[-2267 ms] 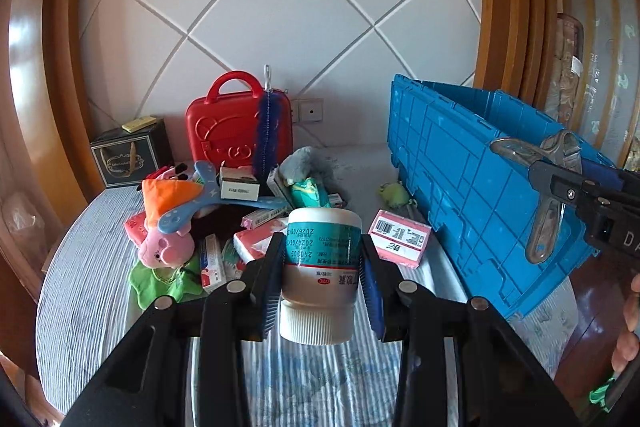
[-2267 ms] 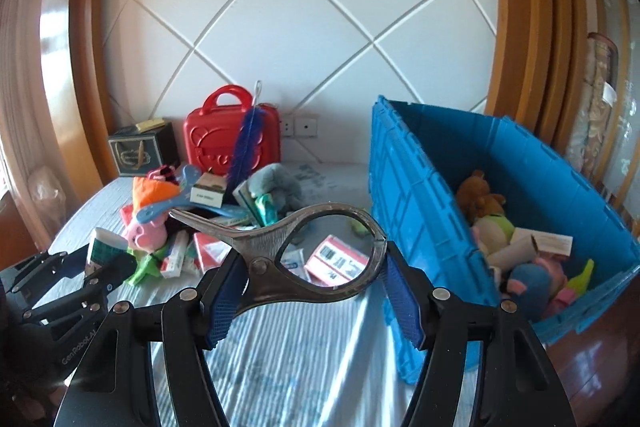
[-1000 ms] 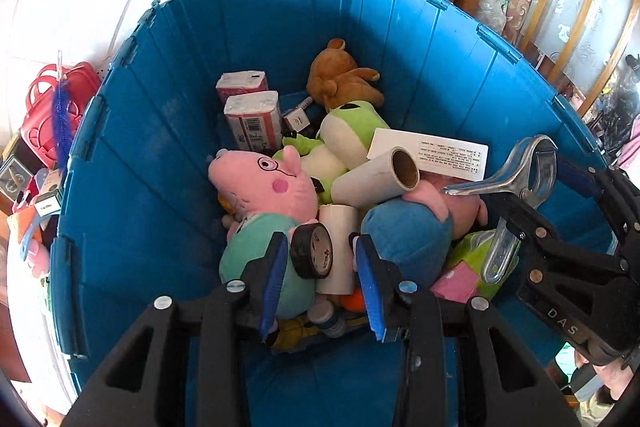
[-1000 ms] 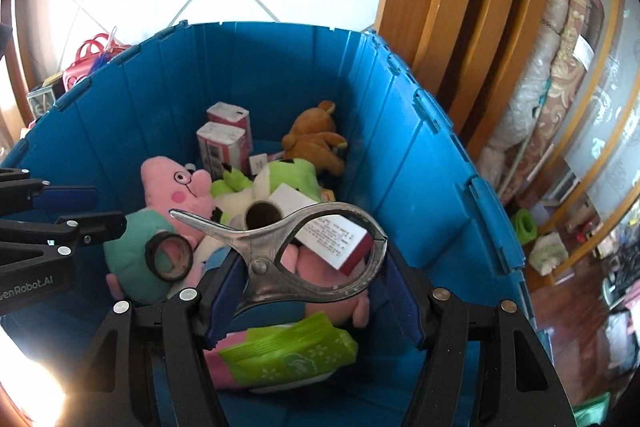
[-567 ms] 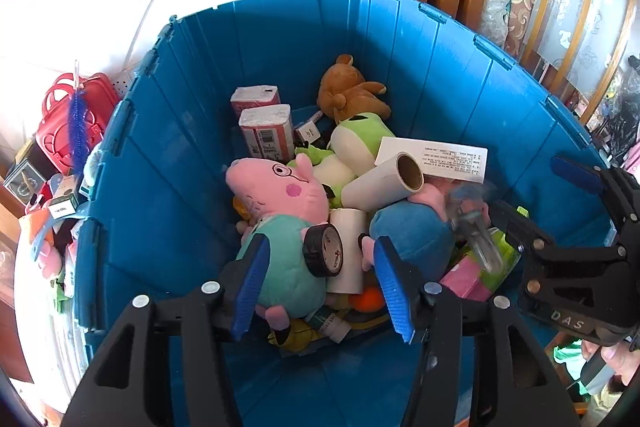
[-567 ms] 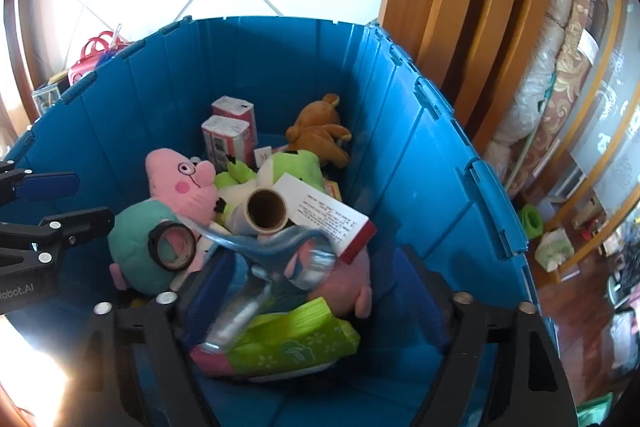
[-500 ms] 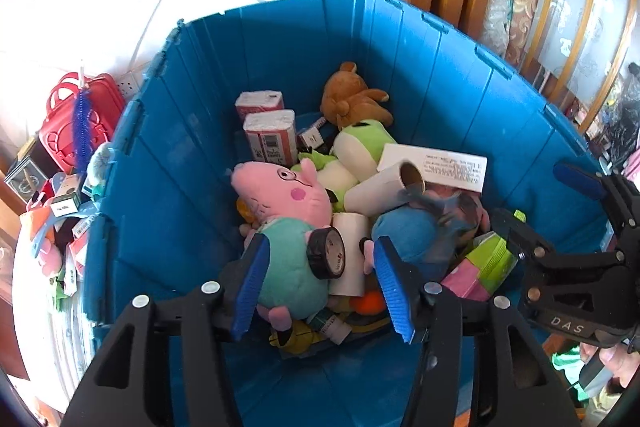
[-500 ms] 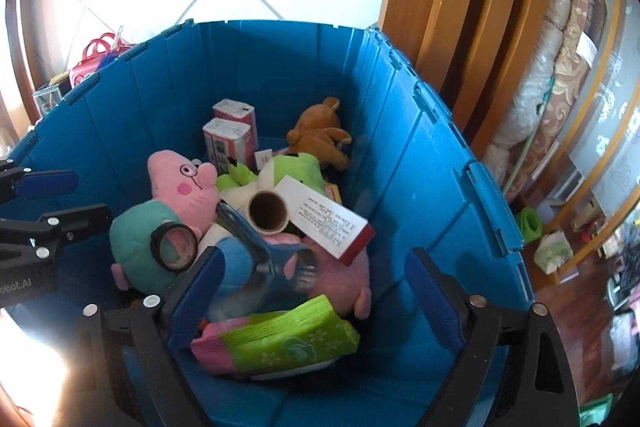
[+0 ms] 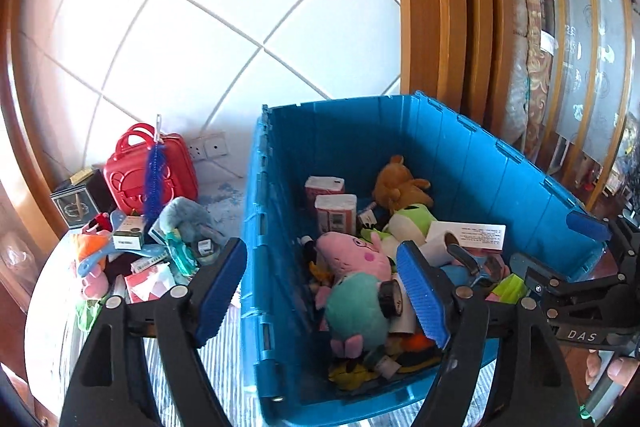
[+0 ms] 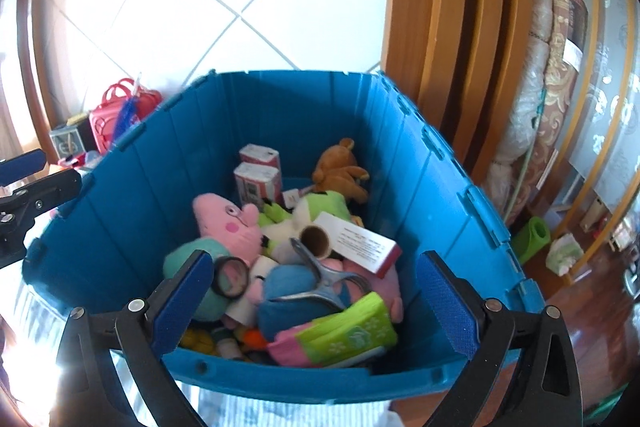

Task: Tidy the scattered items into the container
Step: 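Open both tools to release the bottle and clip into the box, then withdraw both tools from the box back toward the pile, then grasp the white medicine box with left tool while right tool grasps the pink tissue pack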

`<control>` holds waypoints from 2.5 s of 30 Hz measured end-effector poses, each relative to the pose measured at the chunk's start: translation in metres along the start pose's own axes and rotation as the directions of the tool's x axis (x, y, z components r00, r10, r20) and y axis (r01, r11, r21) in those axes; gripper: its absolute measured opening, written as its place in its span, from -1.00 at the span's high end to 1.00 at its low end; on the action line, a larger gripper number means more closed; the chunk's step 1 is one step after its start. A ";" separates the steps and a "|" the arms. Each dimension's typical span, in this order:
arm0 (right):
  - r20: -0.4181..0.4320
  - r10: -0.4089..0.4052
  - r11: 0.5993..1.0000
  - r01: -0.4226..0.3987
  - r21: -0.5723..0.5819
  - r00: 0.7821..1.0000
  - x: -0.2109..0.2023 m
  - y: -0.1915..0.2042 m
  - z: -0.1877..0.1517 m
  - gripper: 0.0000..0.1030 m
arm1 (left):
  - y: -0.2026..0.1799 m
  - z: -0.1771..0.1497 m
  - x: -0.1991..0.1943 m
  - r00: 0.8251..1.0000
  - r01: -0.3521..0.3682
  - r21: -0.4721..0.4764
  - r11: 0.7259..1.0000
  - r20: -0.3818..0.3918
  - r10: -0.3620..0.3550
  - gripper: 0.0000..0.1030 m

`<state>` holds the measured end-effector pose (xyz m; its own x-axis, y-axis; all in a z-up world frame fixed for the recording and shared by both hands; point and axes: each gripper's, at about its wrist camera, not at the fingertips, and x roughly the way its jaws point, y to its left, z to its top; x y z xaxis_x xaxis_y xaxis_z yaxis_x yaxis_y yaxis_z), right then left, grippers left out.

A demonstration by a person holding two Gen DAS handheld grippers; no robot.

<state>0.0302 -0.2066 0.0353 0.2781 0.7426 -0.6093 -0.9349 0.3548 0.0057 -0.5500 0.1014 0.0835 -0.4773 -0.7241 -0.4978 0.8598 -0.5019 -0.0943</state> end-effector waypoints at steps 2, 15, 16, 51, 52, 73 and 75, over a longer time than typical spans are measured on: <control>0.024 0.024 1.000 -0.024 -0.018 0.999 -0.010 0.018 0.002 -0.99 | 0.021 -0.004 -0.010 1.000 -0.002 -0.028 1.000 0.022 0.002 -0.50; 0.093 0.175 0.979 -0.163 -0.125 0.980 -0.046 0.197 0.009 -0.99 | 0.206 -0.066 -0.051 0.995 -0.097 -0.176 0.980 0.010 0.100 -0.50; 0.089 0.190 0.975 -0.178 -0.133 0.978 -0.047 0.215 0.009 -0.99 | 0.222 -0.073 -0.054 0.994 -0.109 -0.185 0.977 0.004 0.111 -0.50; -0.361 0.346 0.880 -0.433 -0.194 0.866 0.162 0.395 -0.035 -0.99 | 0.443 -0.167 0.101 0.897 -0.342 -0.309 0.887 -0.390 0.210 -0.50; -0.366 0.342 0.884 -0.428 -0.186 0.866 0.166 0.396 -0.036 -0.99 | 0.444 -0.166 0.109 0.896 -0.333 -0.301 0.893 -0.396 0.201 -0.50; -0.522 0.318 0.872 -0.460 -0.166 0.791 0.260 0.506 -0.040 -0.99 | 0.494 -0.172 0.301 0.827 -0.189 -0.241 0.952 -0.562 0.022 -0.49; -0.531 0.323 0.861 -0.476 -0.177 0.783 0.271 0.520 -0.039 -0.99 | 0.498 -0.174 0.316 0.818 -0.184 -0.241 0.953 -0.576 0.012 -0.49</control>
<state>-0.3897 0.1568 -0.1575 -0.2017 0.3944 -0.8965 -0.9768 -0.1487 0.1544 -0.2414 -0.2951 -0.2713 -0.2752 -0.3261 -0.9044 0.9509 -0.2307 -0.2062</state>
